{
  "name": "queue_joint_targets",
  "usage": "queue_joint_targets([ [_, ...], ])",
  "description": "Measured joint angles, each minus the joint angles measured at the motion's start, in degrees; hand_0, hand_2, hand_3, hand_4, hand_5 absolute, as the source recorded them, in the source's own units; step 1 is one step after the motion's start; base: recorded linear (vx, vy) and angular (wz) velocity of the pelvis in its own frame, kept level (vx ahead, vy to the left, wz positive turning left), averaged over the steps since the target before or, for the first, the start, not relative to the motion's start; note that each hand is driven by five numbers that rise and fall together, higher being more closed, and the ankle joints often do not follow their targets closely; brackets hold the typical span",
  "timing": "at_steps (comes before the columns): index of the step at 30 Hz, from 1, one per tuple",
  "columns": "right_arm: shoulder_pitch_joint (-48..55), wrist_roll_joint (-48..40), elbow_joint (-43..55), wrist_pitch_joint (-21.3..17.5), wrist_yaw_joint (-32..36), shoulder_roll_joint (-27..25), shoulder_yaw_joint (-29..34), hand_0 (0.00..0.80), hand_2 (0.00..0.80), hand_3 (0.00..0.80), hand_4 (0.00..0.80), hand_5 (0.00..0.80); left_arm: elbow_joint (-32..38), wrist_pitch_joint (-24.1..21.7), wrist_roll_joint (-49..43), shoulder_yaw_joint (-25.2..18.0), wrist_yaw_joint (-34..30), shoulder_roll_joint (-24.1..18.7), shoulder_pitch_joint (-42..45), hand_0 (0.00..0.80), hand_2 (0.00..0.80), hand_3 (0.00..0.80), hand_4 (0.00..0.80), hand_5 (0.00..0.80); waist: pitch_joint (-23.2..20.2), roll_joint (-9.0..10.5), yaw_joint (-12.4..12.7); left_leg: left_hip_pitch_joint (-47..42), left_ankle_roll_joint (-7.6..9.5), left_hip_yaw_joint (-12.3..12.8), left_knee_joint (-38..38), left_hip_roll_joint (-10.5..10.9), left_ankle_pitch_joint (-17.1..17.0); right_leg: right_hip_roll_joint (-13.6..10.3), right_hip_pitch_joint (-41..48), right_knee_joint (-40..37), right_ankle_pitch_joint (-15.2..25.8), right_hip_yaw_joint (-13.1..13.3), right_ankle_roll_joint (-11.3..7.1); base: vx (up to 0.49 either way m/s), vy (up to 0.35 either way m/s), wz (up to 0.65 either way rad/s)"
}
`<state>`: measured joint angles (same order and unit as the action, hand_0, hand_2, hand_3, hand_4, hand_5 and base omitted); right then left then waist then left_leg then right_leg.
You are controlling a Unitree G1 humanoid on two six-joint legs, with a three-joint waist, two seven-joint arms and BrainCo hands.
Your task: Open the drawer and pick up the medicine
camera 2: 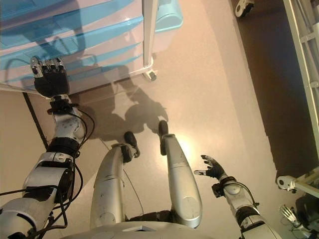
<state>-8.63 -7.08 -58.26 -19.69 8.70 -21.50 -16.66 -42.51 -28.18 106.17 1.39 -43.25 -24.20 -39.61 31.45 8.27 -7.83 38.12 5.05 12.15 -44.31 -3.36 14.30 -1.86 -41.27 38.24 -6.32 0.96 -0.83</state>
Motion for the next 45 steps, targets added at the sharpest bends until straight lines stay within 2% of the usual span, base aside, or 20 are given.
queue_joint_targets([
  [6, -0.1, 0.5, 0.6, 0.2, 0.6, -0.5, -0.7, 0.000, 0.000, 0.000, 0.000, 0.000, 0.1, 3.5, 2.3, 3.5, -5.4, 3.9, 6.7, 0.800, 0.800, 0.800, 0.800, 0.800, 0.0, -0.01, 0.7, -4.1, 0.16, -1.0, 4.1, 1.9, -1.6, -1.5, 4.0, -1.7, -0.5, -0.1, -0.77, -0.090, -0.108, 0.16],
  [10, 0.0, 1.8, 2.1, 1.5, 0.3, -0.5, -1.3, 0.000, 0.000, 0.000, 0.000, 0.000, 3.5, 8.5, 2.4, 4.8, -6.9, 6.3, 14.8, 0.800, 0.800, 0.800, 0.800, 0.800, 0.0, -0.05, 1.8, -7.8, -1.17, -3.6, 8.7, 2.7, -4.1, -1.5, 8.6, -4.9, -0.4, -1.8, -0.54, -0.064, -0.204, 0.31],
  [12, 0.2, 3.0, 2.7, 3.1, -0.3, -0.4, -1.1, 0.000, 0.000, 0.000, 0.000, 0.000, 4.1, 11.3, 2.3, 5.5, -8.5, 8.1, 20.2, 0.800, 0.800, 0.800, 0.800, 0.800, 0.1, -0.17, 3.3, -10.7, -2.43, -5.9, 12.4, 3.1, -5.8, -1.4, 11.9, -7.3, -0.4, -3.7, 0.03, -0.051, -0.231, 0.43],
  [14, 0.5, 4.0, 3.0, 4.7, -1.1, -0.3, -1.1, 0.000, 0.000, 0.000, 0.000, 0.000, 3.9, 13.9, 2.0, 5.6, -9.5, 11.0, 25.3, 0.800, 0.800, 0.800, 0.800, 0.800, 0.1, -0.22, 4.0, -15.1, -3.78, -8.6, 16.6, 3.4, -7.5, -1.5, 16.8, -10.3, -0.6, -6.7, 1.37, -0.079, -0.209, 0.59],
  [16, 1.4, 4.3, 3.3, 5.0, -1.1, -0.1, 0.3, 0.000, 0.000, 0.000, 0.000, 0.000, 2.4, 18.6, 2.0, 5.2, -12.2, 13.4, 29.8, 0.800, 0.800, 0.800, 0.800, 0.800, 0.2, -0.24, 6.4, -18.7, -5.33, -10.8, 20.3, 3.5, -9.2, -1.6, 20.4, -12.1, -1.1, -8.9, 2.73, -0.075, -0.209, 0.54],
  [17, 1.6, 4.4, 3.3, 5.0, -1.1, 0.3, 0.9, 0.000, 0.000, 0.000, 0.000, 0.000, 0.8, 21.1, 1.7, 5.0, -13.7, 14.0, 32.0, 0.800, 0.800, 0.800, 0.800, 0.800, 0.1, -0.23, 7.7, -20.4, -6.20, -11.9, 22.3, 3.5, -10.0, -1.5, 22.0, -12.9, -1.6, -10.5, 3.54, -0.024, -0.211, 0.80],
  [18, 1.6, 5.0, 2.7, 5.0, -1.0, 0.7, 1.6, 0.000, 0.000, 0.000, 0.000, 0.000, -1.8, 25.1, 0.9, 3.2, -14.5, 14.7, 32.5, 0.800, 0.800, 0.800, 0.800, 0.800, 0.2, -0.74, 8.5, -22.6, -7.16, -14.1, 25.4, 3.5, -11.8, -1.6, 24.5, -14.2, -2.0, -12.9, 4.23, -0.004, -0.200, 1.06],
  [19, 1.2, 5.6, 1.7, 5.1, -0.9, 1.5, 2.6, 0.000, 0.000, 0.000, 0.000, 0.000, -5.7, 27.4, -0.4, 2.4, -14.5, 14.8, 30.8, 0.800, 0.800, 0.800, 0.800, 0.800, 0.2, -0.80, 9.0, -24.8, -7.81, -14.5, 28.2, 3.1, -13.5, -1.6, 26.8, -15.3, -2.5, -14.7, 5.07, -0.031, -0.158, 1.09],
  [21, 0.2, 6.3, 0.8, 4.4, -0.9, 2.5, 5.1, 0.000, 0.000, 0.000, 0.000, 0.000, -11.0, 31.0, -3.2, -0.6, -14.5, 15.2, 28.5, 0.800, 0.800, 0.800, 0.800, 0.800, 0.0, -0.90, 10.5, -28.3, -8.94, -14.2, 31.9, 1.9, -15.4, -1.3, 29.9, -16.2, -3.5, -17.2, 6.51, -0.040, -0.127, 0.72],
  [23, -1.1, 6.5, -1.1, 3.3, -0.9, 2.5, 7.1, 0.000, 0.000, 0.000, 0.000, 0.000, -15.9, 34.4, -7.1, -4.2, -14.7, 15.3, 26.8, 0.800, 0.800, 0.800, 0.800, 0.800, -0.3, -1.78, 10.8, -30.5, -9.79, -13.5, 34.0, 0.9, -16.8, -1.2, 32.1, -16.3, -4.7, -19.4, 7.30, -0.014, -0.095, 0.49],
  [26, -2.0, 6.6, -5.5, 3.2, -0.9, 1.9, 9.3, 0.000, 0.000, 0.000, 0.000, 0.000, -22.4, 37.5, -15.0, -7.9, -14.7, 15.4, 26.2, 0.800, 0.800, 0.800, 0.800, 0.800, -1.9, -4.43, 12.1, -31.7, -10.32, -13.4, 34.9, 0.3, -17.6, -1.0, 34.1, -16.8, -5.7, -21.7, 7.94, -0.017, -0.067, 0.33],
  [30, -1.0, 6.7, -9.7, 3.4, -1.1, 0.4, 11.4, 0.000, 0.000, 0.000, 0.000, 0.000, -29.0, 39.7, -24.3, -10.9, -14.6, 15.7, 31.6, 0.800, 0.800, 0.800, 0.800, 0.800, -7.3, -8.41, 14.6, -31.5, -11.20, -13.9, 35.9, 0.8, -19.8, -1.3, 36.3, -19.5, -5.7, -24.8, 8.24, -0.038, -0.006, 0.38],
  [32, -0.9, 6.7, -11.3, 3.4, -1.3, 0.2, 13.0, 0.000, 0.000, 0.000, 0.000, 0.000, -31.5, 40.6, -27.4, -12.8, -13.7, 15.9, 35.7, 0.800, 0.800, 0.800, 0.800, 0.800, -10.0, -8.72, 15.5, -31.9, -11.90, -14.2, 36.7, 1.4, -21.2, -1.5, 37.8, -21.3, -5.7, -26.0, 8.22, -0.059, 0.029, 0.36],
  [35, -0.4, 6.7, -13.3, 3.1, -2.3, -0.2, 15.7, 0.000, 0.000, 0.000, 0.000, 0.000, -31.8, 40.9, -32.8, -13.6, -9.6, 15.6, 37.5, 0.800, 0.800, 0.800, 0.800, 0.800, -13.3, -9.13, 16.7, -32.5, -11.63, -14.1, 37.6, 1.8, -22.1, -1.6, 39.7, -23.0, -5.8, -28.1, 8.15, -0.045, 0.053, 0.38],
  [38, 1.3, 6.7, -13.3, 2.6, -2.5, -0.4, 17.0, 0.000, 0.000, 0.000, 0.000, 0.000, -33.3, 40.7, -35.8, -14.8, -6.9, 15.5, 37.9, 0.800, 0.800, 0.800, 0.800, 0.800, -16.8, -9.07, 16.9, -32.5, -11.60, -13.7, 37.7, 2.5, -22.1, -2.0, 40.1, -23.3, -6.0, -28.3, 7.79, -0.024, 0.076, 0.07],
  [41, 2.9, 6.7, -13.4, 2.3, -2.5, -0.5, 17.6, 0.000, 0.000, 0.000, 0.000, 0.000, -33.3, 40.4, -37.3, -14.8, -6.3, 15.4, 38.0, 0.800, 0.800, 0.800, 0.800, 0.800, -17.6, -9.00, 16.9, -32.6, -11.57, -13.8, 37.8, 3.0, -22.1, -2.4, 40.2, -23.3, -6.2, -28.5, 7.24, -0.001, 0.073, 0.08],
  [42, 3.5, 6.7, -13.5, 2.1, -2.5, -0.5, 18.3, 0.000, 0.000, 0.000, 0.000, 0.000, -33.2, 40.2, -37.8, -14.7, -6.2, 15.4, 38.0, 0.442, 0.442, 0.442, 0.442, 0.442, -17.6, -9.05, 16.9, -32.6, -11.56, -13.9, 38.0, 3.1, -22.1, -2.5, 40.2, -23.2, -6.2, -28.5, 7.11, 0.022, 0.074, 0.04],
  [43, 3.9, 6.7, -13.7, 2.1, -2.5, -0.5, 18.6, 0.000, 0.000, 0.000, 0.000, 0.000, -33.2, 39.7, -38.2, -14.7, -6.1, 15.4, 38.0, 0.000, 0.000, 0.000, 0.000, 0.000, -17.7, -9.04, 16.8, -32.8, -11.56, -13.9, 38.3, 3.1, -22.1, -2.5, 40.2, -23.2, -6.2, -28.5, 7.03, 0.033, 0.067, 0.02],
  [45, 4.4, 6.9, -14.2, 1.5, -2.5, -0.5, 18.7, 0.000, 0.000, 0.000, 0.000, 0.000, -32.8, 38.4, -39.2, -14.1, -5.6, 15.3, 38.6, 0.000, 0.000, 0.000, 0.000, 0.000, -17.8, -9.05, 16.3, -33.6, -11.39, -13.9, 39.1, 3.1, -22.0, -2.5, 40.5, -23.2, -6.4, -28.4, 6.83, 0.042, 0.067, -0.01],
])
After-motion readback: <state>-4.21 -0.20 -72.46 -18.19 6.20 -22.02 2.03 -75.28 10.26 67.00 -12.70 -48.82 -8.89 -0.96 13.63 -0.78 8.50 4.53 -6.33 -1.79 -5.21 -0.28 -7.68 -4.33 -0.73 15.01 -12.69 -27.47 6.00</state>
